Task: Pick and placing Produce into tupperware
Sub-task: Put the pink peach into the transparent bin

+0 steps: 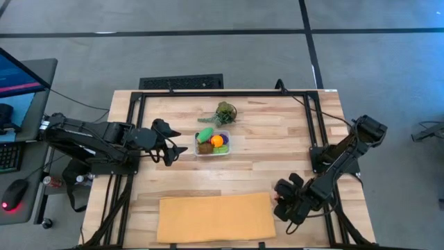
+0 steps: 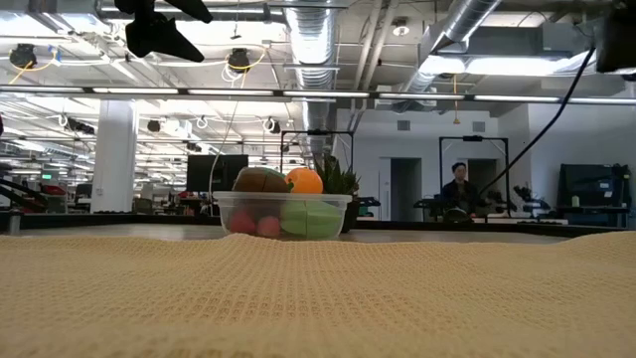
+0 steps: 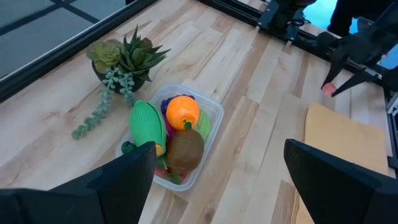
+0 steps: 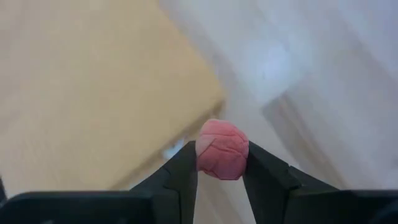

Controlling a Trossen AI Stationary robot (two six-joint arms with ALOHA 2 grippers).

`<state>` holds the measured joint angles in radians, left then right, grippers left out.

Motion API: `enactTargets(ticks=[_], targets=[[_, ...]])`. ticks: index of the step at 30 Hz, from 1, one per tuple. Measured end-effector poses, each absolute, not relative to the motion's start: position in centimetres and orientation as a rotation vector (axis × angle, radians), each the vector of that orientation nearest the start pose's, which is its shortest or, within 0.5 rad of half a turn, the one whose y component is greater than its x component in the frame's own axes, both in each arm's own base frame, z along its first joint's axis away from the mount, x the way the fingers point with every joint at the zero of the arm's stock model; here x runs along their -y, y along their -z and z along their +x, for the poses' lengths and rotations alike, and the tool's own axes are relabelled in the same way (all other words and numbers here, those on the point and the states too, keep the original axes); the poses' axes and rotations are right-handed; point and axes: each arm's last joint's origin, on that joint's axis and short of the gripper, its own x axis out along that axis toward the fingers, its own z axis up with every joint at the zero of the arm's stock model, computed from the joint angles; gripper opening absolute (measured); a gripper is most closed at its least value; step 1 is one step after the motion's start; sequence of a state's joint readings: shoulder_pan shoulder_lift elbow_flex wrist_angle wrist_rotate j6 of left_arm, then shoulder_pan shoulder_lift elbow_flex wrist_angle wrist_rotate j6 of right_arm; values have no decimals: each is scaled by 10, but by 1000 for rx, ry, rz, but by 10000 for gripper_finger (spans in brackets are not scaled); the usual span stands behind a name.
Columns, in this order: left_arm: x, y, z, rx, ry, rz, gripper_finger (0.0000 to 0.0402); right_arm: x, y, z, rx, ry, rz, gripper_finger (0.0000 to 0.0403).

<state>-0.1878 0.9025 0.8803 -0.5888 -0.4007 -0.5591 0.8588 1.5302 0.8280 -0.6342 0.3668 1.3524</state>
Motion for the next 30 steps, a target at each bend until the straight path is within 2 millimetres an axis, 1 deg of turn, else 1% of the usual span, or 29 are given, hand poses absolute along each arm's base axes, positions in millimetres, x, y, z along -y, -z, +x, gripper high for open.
enactTargets(ticks=[10,16,24,30], targets=[[22,-311,179,-509,-362,-363,343,-161,-191,190,-918,382,406,108],[22,-311,179,-507,-366,-362,343,-141,-207,205,-806,385,383,108],[22,-311,179,-506,-367,-362,343,-115,-216,233,-713,372,310,108],[22,-311,179,-506,-368,-362,343,-92,-221,250,-666,372,260,108]])
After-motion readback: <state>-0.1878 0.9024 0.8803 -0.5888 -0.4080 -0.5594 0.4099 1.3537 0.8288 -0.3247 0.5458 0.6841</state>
